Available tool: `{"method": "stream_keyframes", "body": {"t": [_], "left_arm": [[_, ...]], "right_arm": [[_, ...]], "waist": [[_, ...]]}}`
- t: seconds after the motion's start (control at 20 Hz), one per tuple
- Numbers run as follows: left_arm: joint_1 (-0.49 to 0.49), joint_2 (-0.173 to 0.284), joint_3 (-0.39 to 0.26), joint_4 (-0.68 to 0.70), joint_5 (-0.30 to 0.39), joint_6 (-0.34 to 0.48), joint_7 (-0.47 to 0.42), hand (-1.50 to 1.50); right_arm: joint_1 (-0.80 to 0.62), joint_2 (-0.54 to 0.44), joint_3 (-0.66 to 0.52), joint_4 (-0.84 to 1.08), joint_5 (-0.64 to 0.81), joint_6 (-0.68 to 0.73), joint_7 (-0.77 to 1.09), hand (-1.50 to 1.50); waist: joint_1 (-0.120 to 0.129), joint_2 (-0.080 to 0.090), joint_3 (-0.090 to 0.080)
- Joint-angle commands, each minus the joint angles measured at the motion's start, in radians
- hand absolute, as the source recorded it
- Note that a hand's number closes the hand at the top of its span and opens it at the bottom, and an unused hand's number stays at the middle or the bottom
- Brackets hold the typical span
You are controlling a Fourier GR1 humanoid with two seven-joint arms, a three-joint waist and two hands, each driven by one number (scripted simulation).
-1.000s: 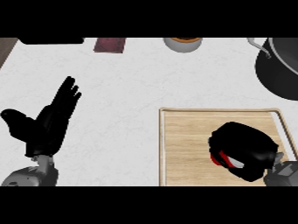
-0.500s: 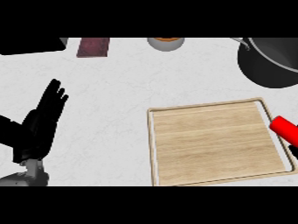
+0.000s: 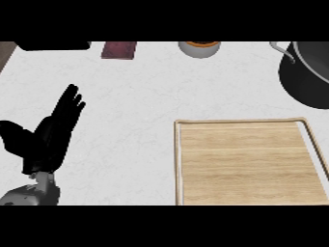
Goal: Pick the can from the tray and place it in the pot
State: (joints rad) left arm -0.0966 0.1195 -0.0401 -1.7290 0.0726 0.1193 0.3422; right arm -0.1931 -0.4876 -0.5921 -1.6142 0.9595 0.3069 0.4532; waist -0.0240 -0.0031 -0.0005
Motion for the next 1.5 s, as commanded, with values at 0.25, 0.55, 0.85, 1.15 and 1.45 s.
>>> {"method": "stream_keyframes", "body": {"t": [0.25, 0.55, 0.85, 1.15, 1.45], "left_arm": [[0.004, 0.016, 0.02, 0.004, 0.031, -0.047, -0.017, 0.0], [0.015, -0.018, -0.019, -0.028, -0.001, -0.031, -0.001, 0.0], [-0.091, -0.024, 0.003, 0.043, -0.025, 0.002, 0.031, 0.0], [-0.048, -0.016, 0.009, 0.02, -0.002, -0.036, 0.007, 0.0], [-0.081, -0.02, 0.026, 0.07, 0.004, -0.041, -0.005, 0.0]], "right_arm": [[-0.188, -0.148, -0.023, -0.114, -0.061, 0.024, 0.002, 1.5], [-0.358, -0.18, 0.048, -0.017, -0.094, 0.033, 0.067, 1.5], [-0.556, -0.198, 0.125, 0.273, -0.036, -0.067, 0.112, 1.5], [-0.668, -0.252, 0.138, 0.626, 0.0, -0.2, 0.002, 1.5], [-0.745, -0.271, 0.158, 0.911, 0.025, -0.312, -0.133, 1.5]], "waist": [[0.033, 0.002, 0.0], [0.034, 0.003, 0.0], [0.042, 0.007, 0.0], [0.051, 0.01, 0.001], [0.056, 0.015, 0.001]]}}
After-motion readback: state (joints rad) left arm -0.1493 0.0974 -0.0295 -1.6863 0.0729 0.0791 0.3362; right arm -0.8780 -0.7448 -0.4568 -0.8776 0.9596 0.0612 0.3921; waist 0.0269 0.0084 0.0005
